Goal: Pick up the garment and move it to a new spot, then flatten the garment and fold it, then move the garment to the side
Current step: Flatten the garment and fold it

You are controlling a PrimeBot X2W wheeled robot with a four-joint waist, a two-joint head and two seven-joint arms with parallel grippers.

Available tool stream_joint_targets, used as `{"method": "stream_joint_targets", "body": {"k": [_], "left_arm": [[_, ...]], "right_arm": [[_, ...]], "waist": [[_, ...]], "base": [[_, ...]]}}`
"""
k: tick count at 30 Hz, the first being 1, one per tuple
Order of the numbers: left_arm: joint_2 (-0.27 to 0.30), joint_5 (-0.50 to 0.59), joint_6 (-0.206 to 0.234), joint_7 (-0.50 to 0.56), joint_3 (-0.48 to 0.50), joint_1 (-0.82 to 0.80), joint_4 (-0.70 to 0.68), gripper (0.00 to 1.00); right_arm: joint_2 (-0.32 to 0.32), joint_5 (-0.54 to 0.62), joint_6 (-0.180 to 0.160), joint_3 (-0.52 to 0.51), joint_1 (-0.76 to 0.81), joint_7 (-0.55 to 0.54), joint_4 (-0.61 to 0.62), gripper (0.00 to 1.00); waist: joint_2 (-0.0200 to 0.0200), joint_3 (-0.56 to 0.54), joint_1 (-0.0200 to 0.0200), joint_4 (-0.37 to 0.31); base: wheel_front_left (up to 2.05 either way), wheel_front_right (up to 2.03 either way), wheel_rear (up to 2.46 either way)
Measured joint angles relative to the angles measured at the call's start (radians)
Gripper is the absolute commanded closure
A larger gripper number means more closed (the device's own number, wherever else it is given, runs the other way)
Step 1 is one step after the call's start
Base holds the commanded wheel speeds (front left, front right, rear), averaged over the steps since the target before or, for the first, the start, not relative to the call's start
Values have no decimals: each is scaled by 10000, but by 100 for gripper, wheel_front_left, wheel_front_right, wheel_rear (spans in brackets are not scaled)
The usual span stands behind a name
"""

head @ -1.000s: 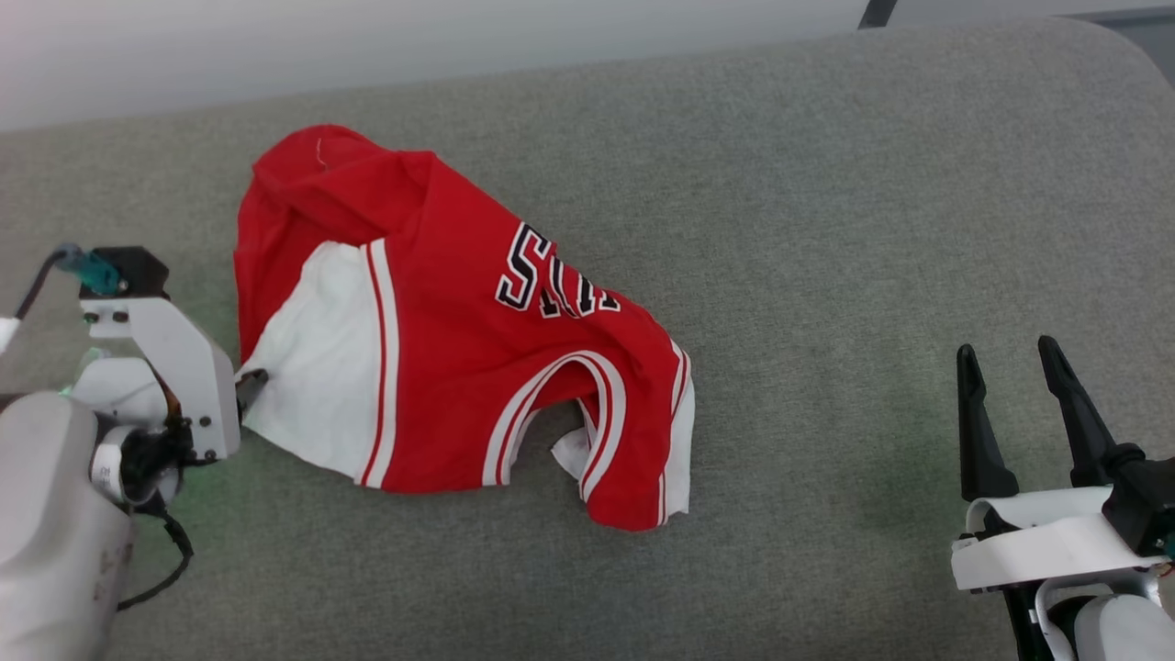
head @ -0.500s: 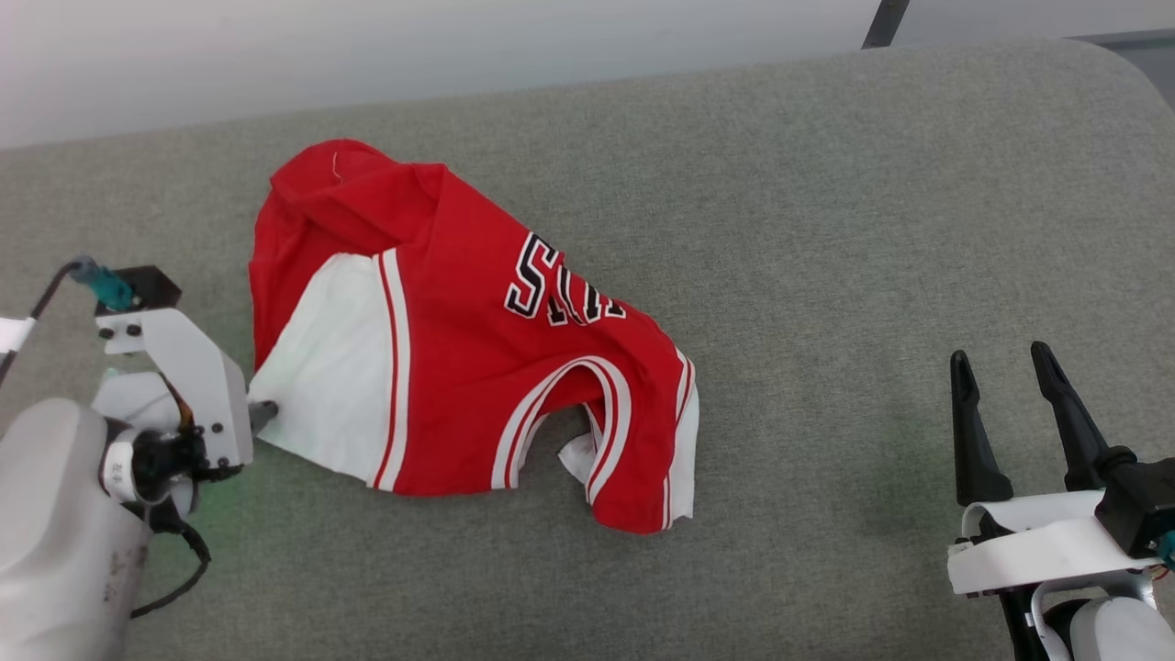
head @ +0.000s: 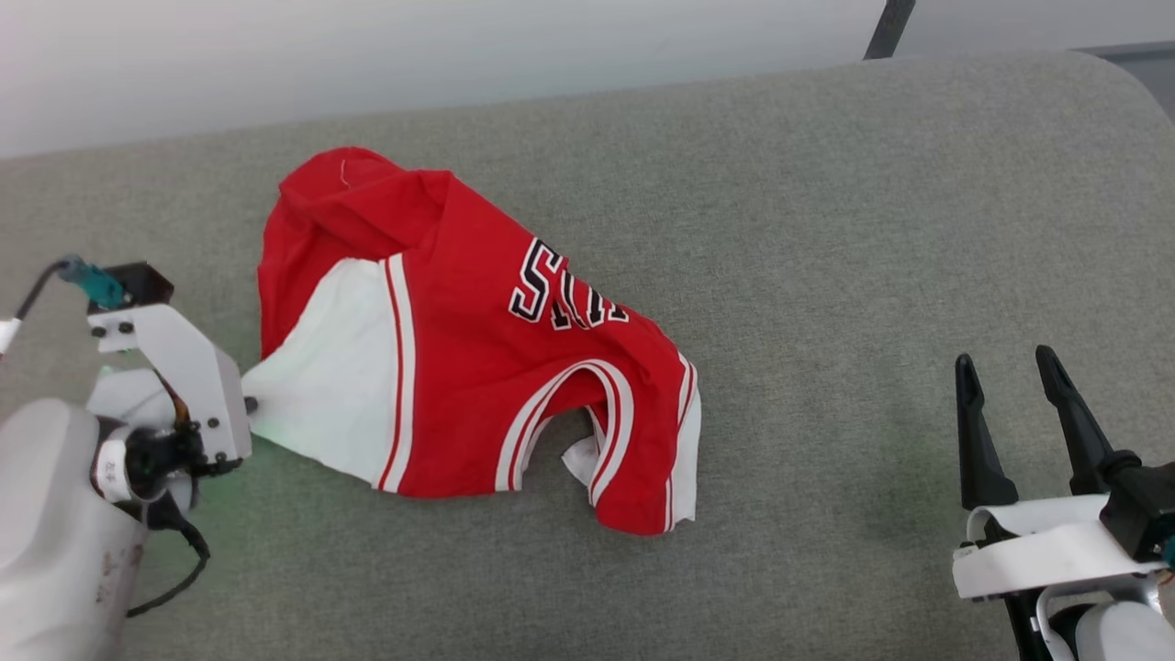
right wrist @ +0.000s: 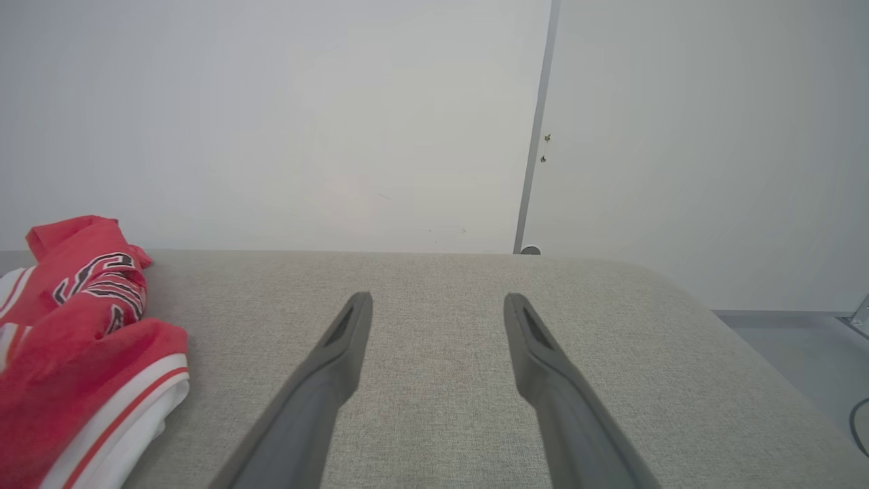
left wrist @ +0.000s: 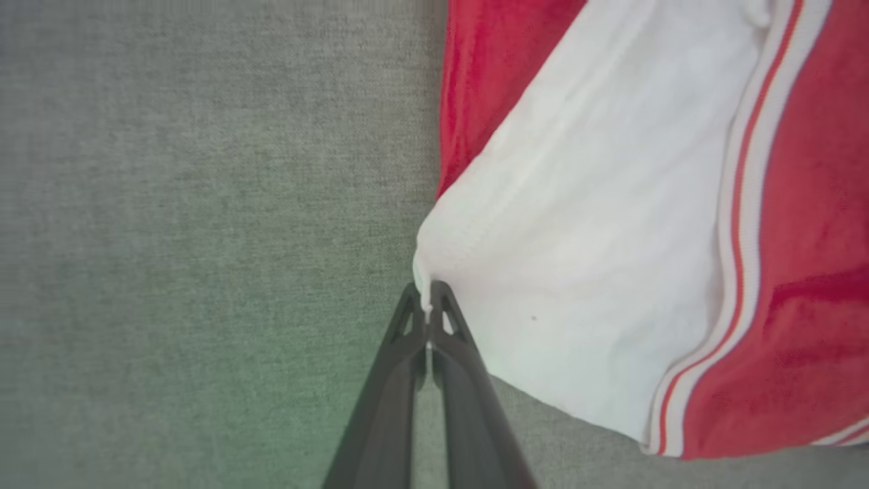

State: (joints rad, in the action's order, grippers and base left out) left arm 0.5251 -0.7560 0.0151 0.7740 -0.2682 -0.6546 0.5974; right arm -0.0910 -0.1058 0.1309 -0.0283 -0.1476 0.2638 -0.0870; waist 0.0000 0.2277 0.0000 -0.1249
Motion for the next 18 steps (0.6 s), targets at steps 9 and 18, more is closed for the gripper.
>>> {"method": "stream_joint_targets", "body": {"k": [9,18], "left_arm": [[481,-23,589,543,132,416,-1124,100],[1528,109,1586,1436,336,1764,-2878,100]], "right_arm": [[-13,15,0,-150,173,0,-23,0],[-81,13,0,-184,373,0,-113,0]], "waist": [[0,-294,0,281],[0,-640,0,757]], "base": [[0,0,0],[0,0,0]]}}
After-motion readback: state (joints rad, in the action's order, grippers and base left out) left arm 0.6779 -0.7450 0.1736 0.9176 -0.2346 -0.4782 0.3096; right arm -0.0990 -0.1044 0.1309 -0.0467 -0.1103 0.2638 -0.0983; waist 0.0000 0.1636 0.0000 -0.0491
